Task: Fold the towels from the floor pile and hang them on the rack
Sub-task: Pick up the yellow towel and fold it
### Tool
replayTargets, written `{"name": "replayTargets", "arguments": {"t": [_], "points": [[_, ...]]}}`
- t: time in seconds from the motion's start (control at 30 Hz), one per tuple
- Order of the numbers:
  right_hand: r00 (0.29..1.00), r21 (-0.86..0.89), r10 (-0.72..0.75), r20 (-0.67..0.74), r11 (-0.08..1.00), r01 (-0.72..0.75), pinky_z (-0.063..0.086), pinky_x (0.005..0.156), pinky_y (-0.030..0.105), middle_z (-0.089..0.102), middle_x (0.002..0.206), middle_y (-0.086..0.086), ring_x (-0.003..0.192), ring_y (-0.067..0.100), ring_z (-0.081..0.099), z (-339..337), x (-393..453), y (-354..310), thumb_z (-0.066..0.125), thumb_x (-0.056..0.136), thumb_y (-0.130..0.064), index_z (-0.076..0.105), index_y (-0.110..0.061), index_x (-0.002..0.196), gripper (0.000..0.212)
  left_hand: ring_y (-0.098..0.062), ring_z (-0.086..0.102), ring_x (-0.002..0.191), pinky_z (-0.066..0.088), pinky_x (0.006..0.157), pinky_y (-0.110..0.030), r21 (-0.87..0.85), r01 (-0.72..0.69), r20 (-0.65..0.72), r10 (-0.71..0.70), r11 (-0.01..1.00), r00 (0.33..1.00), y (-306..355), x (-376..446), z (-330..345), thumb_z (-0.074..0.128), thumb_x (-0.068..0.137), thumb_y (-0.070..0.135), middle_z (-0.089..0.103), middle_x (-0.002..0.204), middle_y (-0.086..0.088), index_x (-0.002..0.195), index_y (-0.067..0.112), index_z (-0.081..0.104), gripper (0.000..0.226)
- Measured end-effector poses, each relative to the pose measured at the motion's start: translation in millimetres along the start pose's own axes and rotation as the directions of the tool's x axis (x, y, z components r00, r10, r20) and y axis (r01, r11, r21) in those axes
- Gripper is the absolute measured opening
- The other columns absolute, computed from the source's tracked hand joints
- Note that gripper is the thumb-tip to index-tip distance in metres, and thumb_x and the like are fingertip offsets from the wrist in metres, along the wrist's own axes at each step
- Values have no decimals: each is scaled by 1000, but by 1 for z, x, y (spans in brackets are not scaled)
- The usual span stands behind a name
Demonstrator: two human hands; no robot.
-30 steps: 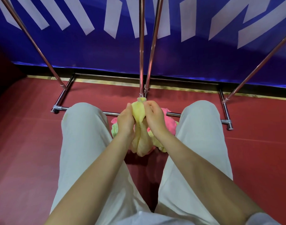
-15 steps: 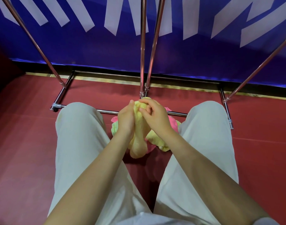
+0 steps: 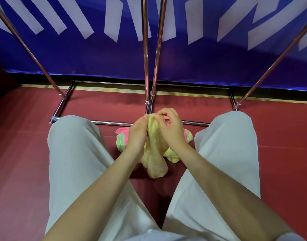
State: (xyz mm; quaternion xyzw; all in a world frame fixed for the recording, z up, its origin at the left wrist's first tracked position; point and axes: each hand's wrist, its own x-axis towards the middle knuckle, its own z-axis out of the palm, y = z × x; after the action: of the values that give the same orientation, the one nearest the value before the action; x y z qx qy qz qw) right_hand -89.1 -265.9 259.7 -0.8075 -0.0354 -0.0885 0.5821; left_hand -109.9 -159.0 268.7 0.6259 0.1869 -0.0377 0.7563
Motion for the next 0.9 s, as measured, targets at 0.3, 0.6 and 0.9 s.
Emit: {"name": "replayTargets", "arguments": {"t": [0.3,0.6,0.9], "points": [[998,53,64,-8,997,-64,47,74,22,57,93,1,85,0,55,-7,0,-5,65,85,-11,65,-18,82,8,-15,60,118,45,105,-41,107,-152,107,141,983,984,-1,-4,1,56,93,33,68,119,3,111,20,70,26],[968,43,68,242,996,-81,43,86,12,60,114,-4,93,-1,56,-3,7,-4,56,92,-23,61,-19,119,28,2,58,90,44,84,-17,157,-270,-28,277,950,960,8,3,-6,44,100,9,64,99,8,107,17,62,21],[921,-99,18,390,995,23,41,78,28,59,86,-9,85,3,53,3,3,6,54,84,-32,54,-16,84,16,-6,51,84,41,80,-16,228,-349,0,359,909,933,20,10,-24,38,98,3,56,91,7,92,21,55,25]]}}
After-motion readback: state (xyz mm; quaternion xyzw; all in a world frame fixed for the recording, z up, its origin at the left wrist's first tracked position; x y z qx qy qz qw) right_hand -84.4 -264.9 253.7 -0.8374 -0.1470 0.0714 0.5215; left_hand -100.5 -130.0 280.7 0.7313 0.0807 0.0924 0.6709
